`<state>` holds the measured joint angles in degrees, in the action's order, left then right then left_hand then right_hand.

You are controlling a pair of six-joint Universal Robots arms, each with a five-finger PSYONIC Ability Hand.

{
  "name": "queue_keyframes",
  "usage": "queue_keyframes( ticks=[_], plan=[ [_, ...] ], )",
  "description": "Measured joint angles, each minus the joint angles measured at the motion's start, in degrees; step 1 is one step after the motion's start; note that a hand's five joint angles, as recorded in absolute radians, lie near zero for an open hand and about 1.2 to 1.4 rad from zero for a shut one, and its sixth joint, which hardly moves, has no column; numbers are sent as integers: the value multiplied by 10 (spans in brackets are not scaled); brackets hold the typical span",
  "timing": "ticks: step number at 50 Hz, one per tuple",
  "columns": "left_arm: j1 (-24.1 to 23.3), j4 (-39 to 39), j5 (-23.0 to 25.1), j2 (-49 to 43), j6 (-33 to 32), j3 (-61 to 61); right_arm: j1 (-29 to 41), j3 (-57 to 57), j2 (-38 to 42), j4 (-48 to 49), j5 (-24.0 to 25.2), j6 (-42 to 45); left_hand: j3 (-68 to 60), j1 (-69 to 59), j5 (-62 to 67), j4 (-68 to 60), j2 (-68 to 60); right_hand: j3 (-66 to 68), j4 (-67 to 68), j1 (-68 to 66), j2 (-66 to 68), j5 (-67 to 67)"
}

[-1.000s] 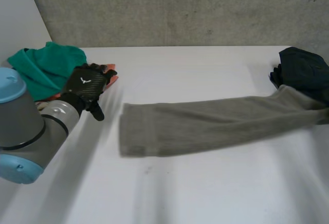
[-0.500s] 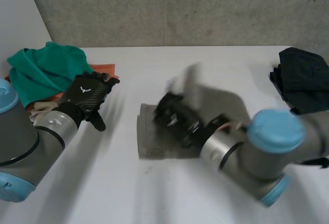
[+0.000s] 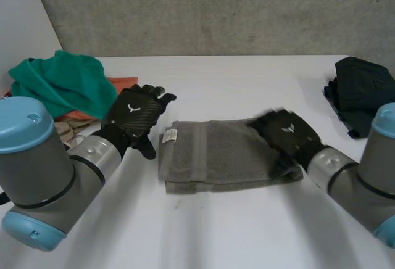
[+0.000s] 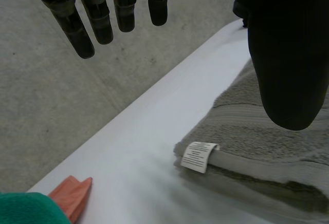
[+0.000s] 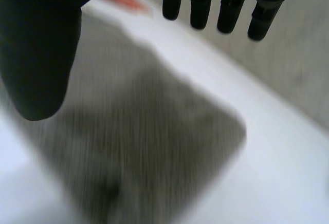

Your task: Fold the laundry.

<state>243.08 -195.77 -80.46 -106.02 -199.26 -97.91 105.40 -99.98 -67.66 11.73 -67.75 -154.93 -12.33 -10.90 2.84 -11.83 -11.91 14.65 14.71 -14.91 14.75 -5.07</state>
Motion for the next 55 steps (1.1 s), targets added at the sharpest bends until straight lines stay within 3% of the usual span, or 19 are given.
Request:
queue_keyframes(
  ticks=[1, 4, 7, 10, 15, 22, 24, 27, 28, 31, 37, 45, 55],
  plan=[
    [-2, 0, -1, -1, 0, 0, -12, 0, 8, -11, -2, 15, 0, 0, 0, 0, 0, 40, 40, -49, 52, -41],
    [-7, 0, -6, -5, -1, -3, -48, 9, 39, -47, -10, 76, 0, 0, 0, 0, 0, 358, 355, -343, 369, -357],
    [-7, 0, -9, -4, -1, -6, -58, 26, 57, -57, -26, 112, 0, 0, 0, 0, 0, 506, 506, -430, 508, -494],
    [-3, 1, -11, 2, 0, -10, -46, 40, 50, -37, -48, 120, 0, 0, 0, 0, 0, 534, 537, -463, 516, -519],
    [11, 2, -12, 27, 2, -22, 33, 52, -7, 54, -85, 98, 0, 0, 0, 0, 0, 535, 539, -468, 516, -525],
    [28, 3, -11, 54, 7, -38, 192, 51, 3, 154, -43, 92, 0, 0, 0, 0, 0, 534, 539, -468, 517, -529],
    [29, 4, -11, 56, 9, -40, 226, 59, 31, 157, -24, 100, 0, 0, 0, 0, 0, 467, 470, -412, 451, -461],
    [29, 7, -12, 54, 11, -39, 257, 85, 73, 138, -19, 107, 0, 0, 0, 0, 0, 225, 228, -166, 198, -224],
    [28, 8, -14, 52, 13, -37, 266, 106, 92, 117, -31, 105, 0, 0, 0, 0, 0, 103, 107, -44, 75, -87],
    [24, 13, -18, 46, 19, -28, 271, 152, 117, 57, -87, 74, 0, 0, 0, 0, 0, -21, -18, 22, -25, 24],
    [6, 23, -34, 33, 42, 9, 239, 189, 95, -21, -157, -69, 0, 0, 0, 0, 0, -28, -27, 22, -26, 28],
    [-47, 52, -54, 0, 73, 93, 150, 151, -3, -38, -91, -283, 0, 0, 0, 0, 0, -28, -27, 22, -26, 28],
    [-124, 82, -62, -136, 67, 216, 91, 195, 44, -119, -51, -329, 0, 0, 0, 0, 0, -28, -27, 22, -26, 28]
  ],
)
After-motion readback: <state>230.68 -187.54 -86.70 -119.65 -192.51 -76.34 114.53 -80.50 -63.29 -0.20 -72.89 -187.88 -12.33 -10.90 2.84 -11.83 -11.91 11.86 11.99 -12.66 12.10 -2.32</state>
